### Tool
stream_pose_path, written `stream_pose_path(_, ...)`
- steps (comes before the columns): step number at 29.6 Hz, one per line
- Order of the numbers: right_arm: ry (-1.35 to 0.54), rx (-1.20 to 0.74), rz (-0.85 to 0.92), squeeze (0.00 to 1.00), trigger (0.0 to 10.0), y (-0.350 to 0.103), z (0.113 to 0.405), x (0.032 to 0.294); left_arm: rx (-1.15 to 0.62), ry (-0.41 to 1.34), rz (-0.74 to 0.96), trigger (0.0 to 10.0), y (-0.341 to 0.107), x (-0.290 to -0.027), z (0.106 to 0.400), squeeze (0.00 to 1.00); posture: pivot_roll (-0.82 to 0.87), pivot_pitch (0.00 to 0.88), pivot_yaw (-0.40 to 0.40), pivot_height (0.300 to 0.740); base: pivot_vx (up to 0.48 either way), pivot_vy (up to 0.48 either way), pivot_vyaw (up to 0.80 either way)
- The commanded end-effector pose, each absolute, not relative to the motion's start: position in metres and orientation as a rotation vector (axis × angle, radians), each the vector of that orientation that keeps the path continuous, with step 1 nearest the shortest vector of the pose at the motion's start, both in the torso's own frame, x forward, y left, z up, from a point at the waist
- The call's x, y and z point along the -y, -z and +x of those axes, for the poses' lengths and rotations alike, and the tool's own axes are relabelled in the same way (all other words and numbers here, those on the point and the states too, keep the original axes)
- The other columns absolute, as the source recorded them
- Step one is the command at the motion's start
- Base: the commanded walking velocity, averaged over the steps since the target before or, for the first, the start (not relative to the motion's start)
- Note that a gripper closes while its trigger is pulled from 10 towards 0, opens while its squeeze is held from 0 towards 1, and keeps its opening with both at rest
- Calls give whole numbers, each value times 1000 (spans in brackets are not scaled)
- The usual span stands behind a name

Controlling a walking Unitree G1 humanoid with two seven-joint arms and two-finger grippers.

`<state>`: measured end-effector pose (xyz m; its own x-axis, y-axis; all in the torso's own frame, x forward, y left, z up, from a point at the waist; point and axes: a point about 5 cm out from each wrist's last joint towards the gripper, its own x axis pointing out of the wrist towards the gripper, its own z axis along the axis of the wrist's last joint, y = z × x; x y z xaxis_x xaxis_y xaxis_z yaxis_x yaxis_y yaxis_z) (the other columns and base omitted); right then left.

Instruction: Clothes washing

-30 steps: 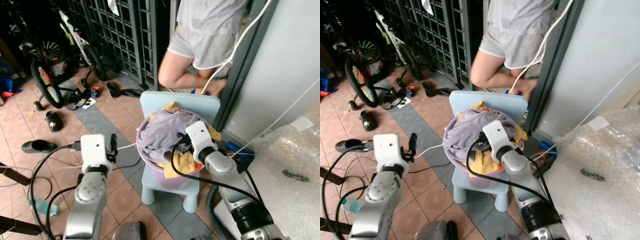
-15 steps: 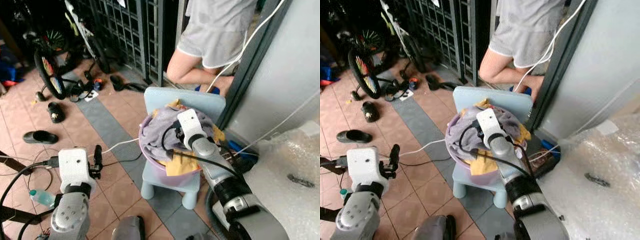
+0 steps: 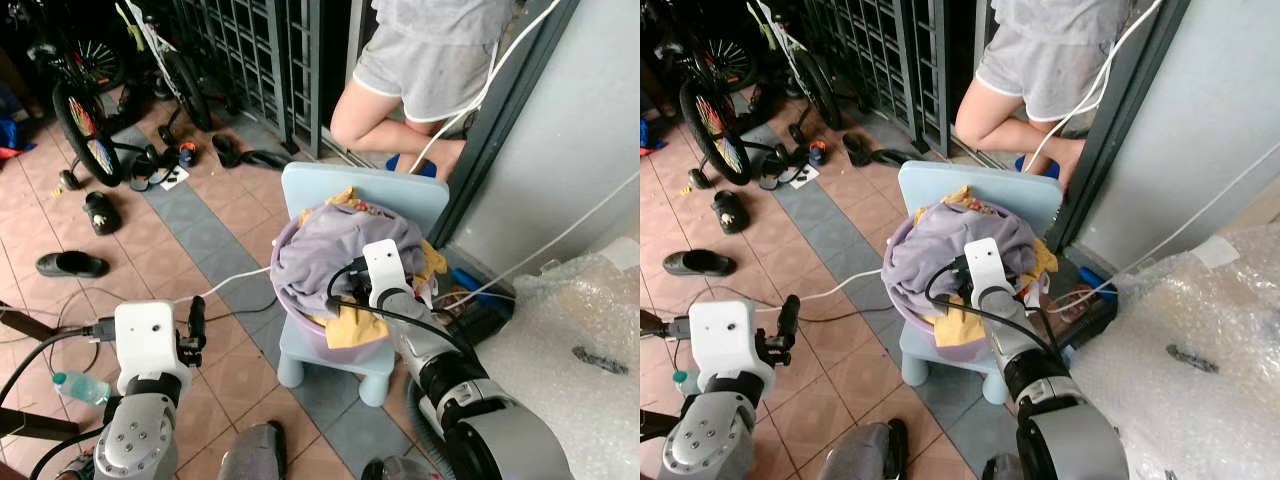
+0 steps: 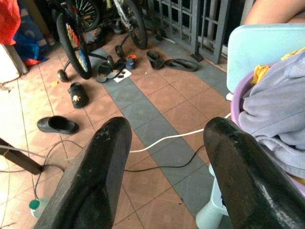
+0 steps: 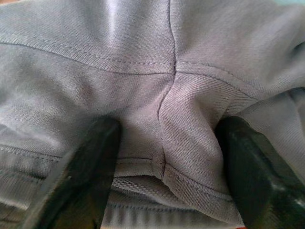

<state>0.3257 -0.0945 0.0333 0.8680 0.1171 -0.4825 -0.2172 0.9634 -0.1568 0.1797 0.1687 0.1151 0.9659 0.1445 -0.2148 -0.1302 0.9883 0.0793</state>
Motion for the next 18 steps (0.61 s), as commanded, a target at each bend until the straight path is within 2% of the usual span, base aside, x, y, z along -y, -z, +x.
stream_pose_path(1, -193, -535, -171, 0, 0, -25, 320, 91, -220, -152, 74, 10000, -118, -169, 178, 0, 237, 167, 8, 740, 0, 0, 0)
stream_pose_path(11, -218, -484, -112, 0, 0, -36, 330, 92, -212, -147, 45, 10000, -114, -156, 182, 0, 207, 130, -26, 740, 0, 0, 0)
stream_pose_path(18, -253, -418, -50, 0, 0, -49, 338, 88, -197, -181, 35, 10000, -114, -158, 187, 0, 204, 120, -50, 740, 0, 0, 0)
